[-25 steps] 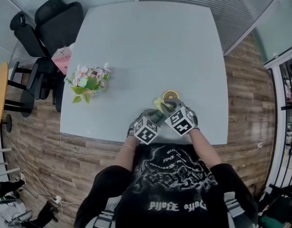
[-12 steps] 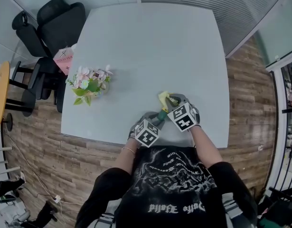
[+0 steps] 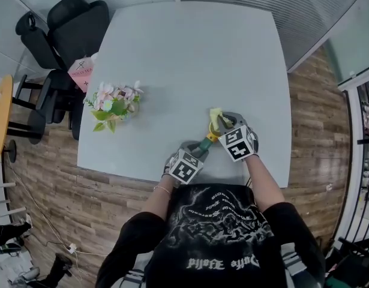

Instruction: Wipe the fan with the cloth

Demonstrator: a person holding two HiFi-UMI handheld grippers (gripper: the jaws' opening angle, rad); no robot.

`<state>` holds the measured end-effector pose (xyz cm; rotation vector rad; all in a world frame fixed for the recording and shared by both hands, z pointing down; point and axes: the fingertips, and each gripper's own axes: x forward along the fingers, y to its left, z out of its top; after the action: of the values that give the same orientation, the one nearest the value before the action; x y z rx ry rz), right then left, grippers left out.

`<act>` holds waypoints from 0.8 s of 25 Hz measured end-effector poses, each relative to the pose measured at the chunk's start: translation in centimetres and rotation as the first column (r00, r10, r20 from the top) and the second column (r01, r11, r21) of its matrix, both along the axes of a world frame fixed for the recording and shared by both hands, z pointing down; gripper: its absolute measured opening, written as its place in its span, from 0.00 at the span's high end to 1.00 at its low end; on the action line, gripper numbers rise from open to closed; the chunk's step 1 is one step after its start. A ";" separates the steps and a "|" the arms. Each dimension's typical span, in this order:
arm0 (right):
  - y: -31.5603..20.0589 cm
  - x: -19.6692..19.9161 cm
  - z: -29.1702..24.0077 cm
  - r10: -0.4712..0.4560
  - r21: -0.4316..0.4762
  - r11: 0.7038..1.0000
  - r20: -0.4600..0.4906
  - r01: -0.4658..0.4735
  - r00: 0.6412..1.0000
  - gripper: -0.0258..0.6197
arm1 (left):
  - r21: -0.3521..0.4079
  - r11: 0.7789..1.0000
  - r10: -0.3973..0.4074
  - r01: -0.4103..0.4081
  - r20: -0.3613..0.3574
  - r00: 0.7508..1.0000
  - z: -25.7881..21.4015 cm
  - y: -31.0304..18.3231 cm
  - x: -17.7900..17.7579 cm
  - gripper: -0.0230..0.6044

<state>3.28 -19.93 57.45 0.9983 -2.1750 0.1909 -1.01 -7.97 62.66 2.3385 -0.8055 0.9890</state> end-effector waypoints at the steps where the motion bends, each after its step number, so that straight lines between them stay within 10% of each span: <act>1: 0.1 0.4 0.1 -0.005 0.005 1.000 -0.011 0.005 1.000 0.91 | -0.002 1.000 -0.003 0.003 -0.001 1.000 0.0 0.0 0.0 0.69; 20: 4.3 2.6 0.6 -0.104 0.051 0.992 -0.142 0.112 0.984 0.91 | -0.014 1.000 -0.020 0.020 0.010 1.000 0.3 0.0 0.0 0.69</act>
<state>5.91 -15.65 58.03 0.8955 -2.1106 0.0061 -1.05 -8.00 62.93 2.3106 -0.8214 0.9948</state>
